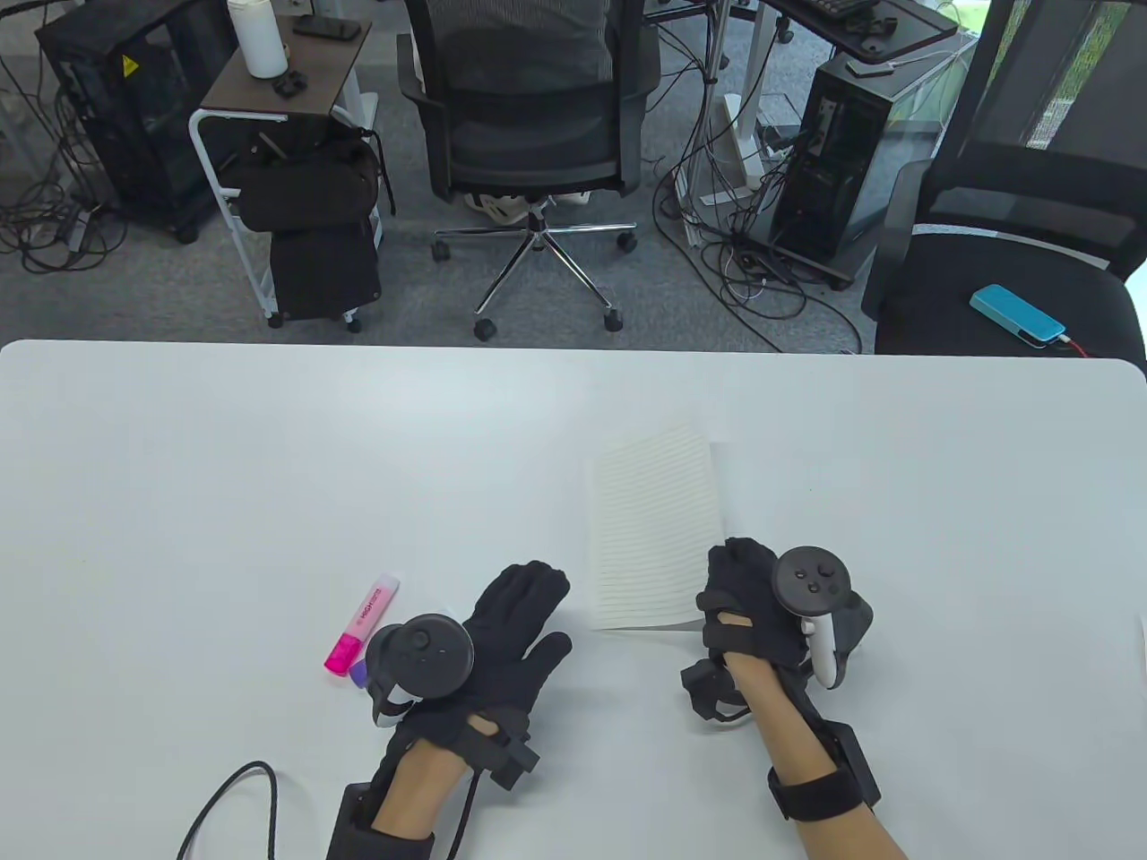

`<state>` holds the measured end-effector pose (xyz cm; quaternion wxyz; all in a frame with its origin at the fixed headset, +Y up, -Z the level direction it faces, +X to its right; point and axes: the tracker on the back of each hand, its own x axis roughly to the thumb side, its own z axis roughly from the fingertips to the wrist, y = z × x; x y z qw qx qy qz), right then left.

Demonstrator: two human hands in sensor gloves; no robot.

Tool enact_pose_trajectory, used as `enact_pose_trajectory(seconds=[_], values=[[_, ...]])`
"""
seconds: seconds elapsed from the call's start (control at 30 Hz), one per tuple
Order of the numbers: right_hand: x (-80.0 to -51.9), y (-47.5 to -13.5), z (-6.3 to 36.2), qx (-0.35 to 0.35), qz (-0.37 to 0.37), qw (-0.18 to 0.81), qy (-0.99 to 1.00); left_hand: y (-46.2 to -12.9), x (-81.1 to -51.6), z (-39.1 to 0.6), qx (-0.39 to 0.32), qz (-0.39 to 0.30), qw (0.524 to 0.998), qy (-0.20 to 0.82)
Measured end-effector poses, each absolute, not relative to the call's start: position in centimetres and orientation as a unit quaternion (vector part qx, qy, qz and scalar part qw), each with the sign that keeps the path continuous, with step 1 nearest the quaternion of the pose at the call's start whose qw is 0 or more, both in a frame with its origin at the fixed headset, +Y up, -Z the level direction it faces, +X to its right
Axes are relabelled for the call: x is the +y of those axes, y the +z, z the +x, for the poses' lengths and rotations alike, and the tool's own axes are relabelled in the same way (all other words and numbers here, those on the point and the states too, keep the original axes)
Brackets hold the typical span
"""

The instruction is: Apply highlighter ink on paper

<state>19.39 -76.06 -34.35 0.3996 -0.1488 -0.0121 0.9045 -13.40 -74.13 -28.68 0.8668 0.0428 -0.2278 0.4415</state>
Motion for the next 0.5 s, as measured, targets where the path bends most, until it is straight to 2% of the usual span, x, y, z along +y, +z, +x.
enact_pose_trajectory(seconds=[0.2, 0.3, 0.4, 0.5], values=[[-76.6, -34.6, 17.7, -0.008, -0.138, 0.298, 0.944, -28.7, -74.1, -13.4, -0.228, 0.042, 0.869, 0.438], [-77.0, -34.8, 16.8, 0.023, -0.131, 0.229, 0.964, -28.7, -74.1, -13.4, -0.227, 0.042, 0.87, 0.435], [-77.6, -35.1, 15.6, 0.094, -0.115, 0.143, 0.978, -28.7, -74.0, -13.4, -0.227, 0.043, 0.873, 0.431], [-77.9, -35.3, 14.5, 0.124, -0.048, 0.124, 0.983, -28.7, -74.1, -13.4, -0.226, 0.042, 0.872, 0.432]])
